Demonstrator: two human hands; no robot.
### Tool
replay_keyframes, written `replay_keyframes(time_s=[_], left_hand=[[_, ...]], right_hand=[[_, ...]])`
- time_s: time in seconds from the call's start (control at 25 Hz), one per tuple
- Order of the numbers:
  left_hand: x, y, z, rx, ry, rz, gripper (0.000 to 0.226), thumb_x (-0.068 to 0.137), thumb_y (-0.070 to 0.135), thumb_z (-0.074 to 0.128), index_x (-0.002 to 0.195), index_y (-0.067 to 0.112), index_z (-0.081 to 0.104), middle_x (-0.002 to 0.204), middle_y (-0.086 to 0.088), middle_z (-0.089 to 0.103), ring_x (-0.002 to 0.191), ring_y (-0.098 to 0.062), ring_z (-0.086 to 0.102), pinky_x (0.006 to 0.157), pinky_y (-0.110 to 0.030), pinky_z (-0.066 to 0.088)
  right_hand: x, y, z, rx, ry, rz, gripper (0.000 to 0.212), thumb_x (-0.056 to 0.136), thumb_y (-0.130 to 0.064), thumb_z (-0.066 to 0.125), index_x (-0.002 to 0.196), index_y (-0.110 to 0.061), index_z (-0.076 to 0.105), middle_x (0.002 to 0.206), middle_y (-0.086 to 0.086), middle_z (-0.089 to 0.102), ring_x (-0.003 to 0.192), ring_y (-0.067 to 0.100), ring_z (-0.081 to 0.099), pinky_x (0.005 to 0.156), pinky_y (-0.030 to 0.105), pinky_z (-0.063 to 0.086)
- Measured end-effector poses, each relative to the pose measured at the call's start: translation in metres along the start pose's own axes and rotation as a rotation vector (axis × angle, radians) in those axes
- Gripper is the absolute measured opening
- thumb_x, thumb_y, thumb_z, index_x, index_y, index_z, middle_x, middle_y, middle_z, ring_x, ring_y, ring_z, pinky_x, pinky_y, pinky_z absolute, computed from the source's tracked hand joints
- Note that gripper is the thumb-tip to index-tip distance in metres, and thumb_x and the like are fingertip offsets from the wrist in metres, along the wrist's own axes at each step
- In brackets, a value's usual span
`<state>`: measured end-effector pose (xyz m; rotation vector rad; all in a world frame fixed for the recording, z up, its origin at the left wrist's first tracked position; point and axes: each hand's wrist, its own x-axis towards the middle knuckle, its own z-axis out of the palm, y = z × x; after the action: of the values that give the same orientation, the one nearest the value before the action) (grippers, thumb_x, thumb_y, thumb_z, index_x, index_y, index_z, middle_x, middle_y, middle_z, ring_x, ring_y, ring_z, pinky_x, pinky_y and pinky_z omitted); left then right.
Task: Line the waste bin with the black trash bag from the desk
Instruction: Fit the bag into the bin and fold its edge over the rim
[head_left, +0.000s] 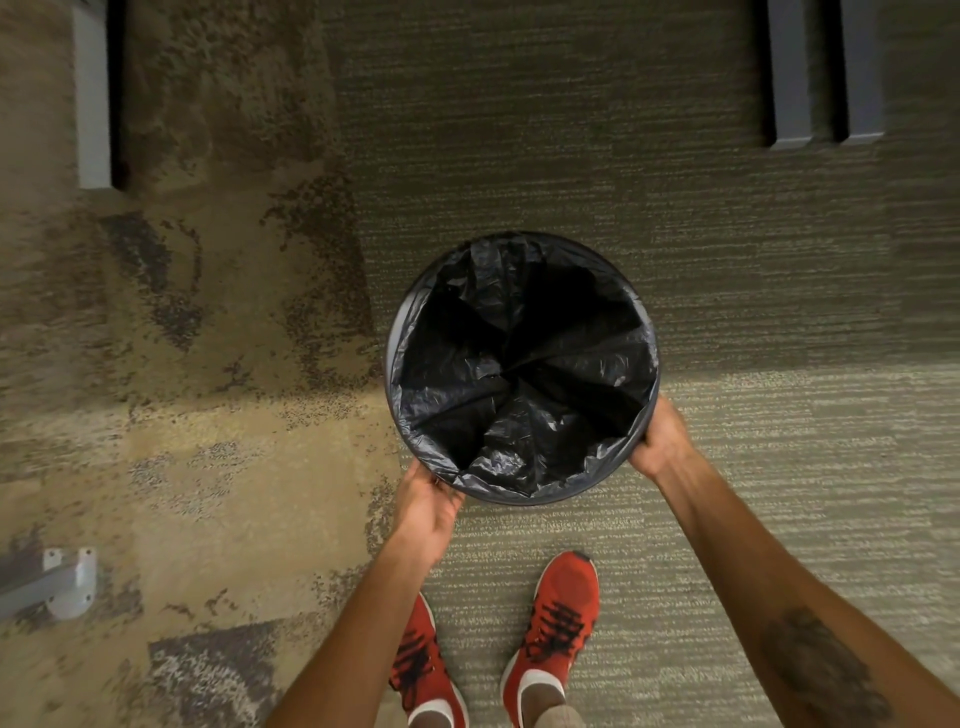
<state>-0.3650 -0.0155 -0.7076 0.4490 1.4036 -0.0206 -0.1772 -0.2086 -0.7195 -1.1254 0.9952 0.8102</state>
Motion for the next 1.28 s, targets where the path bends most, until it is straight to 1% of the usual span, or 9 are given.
replay_keyframes(time_s=[0.16, 0.28, 0.36, 0.48, 0.6, 0.8, 1.0, 1.16, 1.28], left_hand=[[0.002, 0.003, 0.011, 0.075, 0.059, -0.013, 0.021, 0.101, -0.001, 0.046, 0.103, 0.001, 0.067, 0.101, -0.017, 0.073, 0.087, -0.023, 0.071, 0.07, -0.031, 0.062], [0.002, 0.007, 0.008, 0.152, 0.02, -0.02, 0.026, 0.103, 0.003, 0.044, 0.119, -0.002, 0.063, 0.117, -0.022, 0.071, 0.107, -0.031, 0.068, 0.092, -0.043, 0.059], [0.002, 0.017, 0.006, 0.163, -0.021, -0.025, 0.034, 0.106, 0.014, 0.04, 0.13, 0.0, 0.059, 0.129, -0.024, 0.067, 0.123, -0.036, 0.062, 0.108, -0.052, 0.049], [0.009, 0.06, 0.011, 0.14, -0.121, 0.026, 0.056, 0.103, 0.052, 0.038, 0.136, 0.013, 0.059, 0.131, -0.019, 0.067, 0.123, -0.037, 0.063, 0.111, -0.059, 0.042], [0.025, 0.115, 0.03, 0.255, -0.247, 0.098, 0.069, 0.096, 0.064, 0.042, 0.14, 0.014, 0.057, 0.137, -0.018, 0.064, 0.126, -0.037, 0.061, 0.112, -0.057, 0.041], [0.041, 0.161, 0.057, 0.418, -0.284, 0.066, 0.057, 0.099, 0.044, 0.053, 0.14, 0.004, 0.057, 0.135, -0.019, 0.062, 0.128, -0.034, 0.057, 0.1, -0.046, 0.052], [0.052, 0.153, 0.069, 0.482, -0.198, 0.099, 0.027, 0.102, 0.023, 0.054, 0.104, 0.004, 0.072, 0.101, -0.016, 0.075, 0.083, -0.027, 0.074, 0.071, -0.037, 0.064], [0.054, 0.152, 0.072, 0.577, -0.136, 0.14, 0.029, 0.097, 0.013, 0.06, 0.118, -0.005, 0.066, 0.114, -0.022, 0.071, 0.09, -0.03, 0.071, 0.082, -0.043, 0.063], [0.053, 0.155, 0.073, 0.697, -0.075, 0.114, 0.029, 0.098, 0.012, 0.059, 0.121, -0.004, 0.066, 0.124, -0.022, 0.07, 0.106, -0.035, 0.07, 0.097, -0.051, 0.057]], right_hand=[[0.002, 0.0, 0.001, -0.05, 0.006, -0.027, 0.032, 0.102, -0.015, 0.053, 0.129, -0.004, 0.065, 0.124, 0.019, 0.07, 0.109, 0.035, 0.069, 0.088, 0.05, 0.059], [0.006, 0.0, 0.0, -0.09, -0.009, -0.033, 0.035, 0.104, -0.017, 0.048, 0.132, -0.003, 0.064, 0.127, 0.019, 0.068, 0.116, 0.035, 0.066, 0.094, 0.051, 0.057], [0.006, -0.009, -0.003, -0.163, -0.06, -0.06, 0.034, 0.106, -0.021, 0.044, 0.125, -0.006, 0.068, 0.123, 0.018, 0.072, 0.117, 0.035, 0.067, 0.087, 0.047, 0.061], [0.006, -0.046, 0.003, -0.24, -0.263, -0.091, 0.05, 0.107, -0.045, 0.037, 0.127, -0.012, 0.068, 0.129, 0.016, 0.07, 0.12, 0.03, 0.067, 0.094, 0.045, 0.056], [0.011, -0.093, 0.03, -0.342, -0.353, -0.082, 0.057, 0.103, -0.054, 0.037, 0.131, -0.012, 0.065, 0.128, 0.014, 0.071, 0.118, 0.029, 0.069, 0.098, 0.046, 0.053], [0.015, -0.125, 0.065, -0.546, -0.358, -0.007, 0.032, 0.098, -0.029, 0.056, 0.101, -0.01, 0.081, 0.108, 0.012, 0.078, 0.093, 0.024, 0.077, 0.073, 0.035, 0.063], [0.026, -0.11, 0.072, -0.61, -0.253, 0.052, 0.03, 0.103, -0.015, 0.046, 0.093, -0.003, 0.071, 0.083, 0.015, 0.077, 0.07, 0.026, 0.076, 0.055, 0.038, 0.064], [0.032, -0.108, 0.077, -0.595, -0.183, 0.104, 0.029, 0.105, -0.019, 0.045, 0.098, -0.003, 0.068, 0.095, 0.016, 0.071, 0.079, 0.029, 0.07, 0.066, 0.042, 0.064], [0.027, -0.108, 0.079, -0.597, -0.181, 0.117, 0.031, 0.105, -0.023, 0.048, 0.097, -0.004, 0.071, 0.085, 0.016, 0.077, 0.069, 0.029, 0.075, 0.051, 0.038, 0.062]])
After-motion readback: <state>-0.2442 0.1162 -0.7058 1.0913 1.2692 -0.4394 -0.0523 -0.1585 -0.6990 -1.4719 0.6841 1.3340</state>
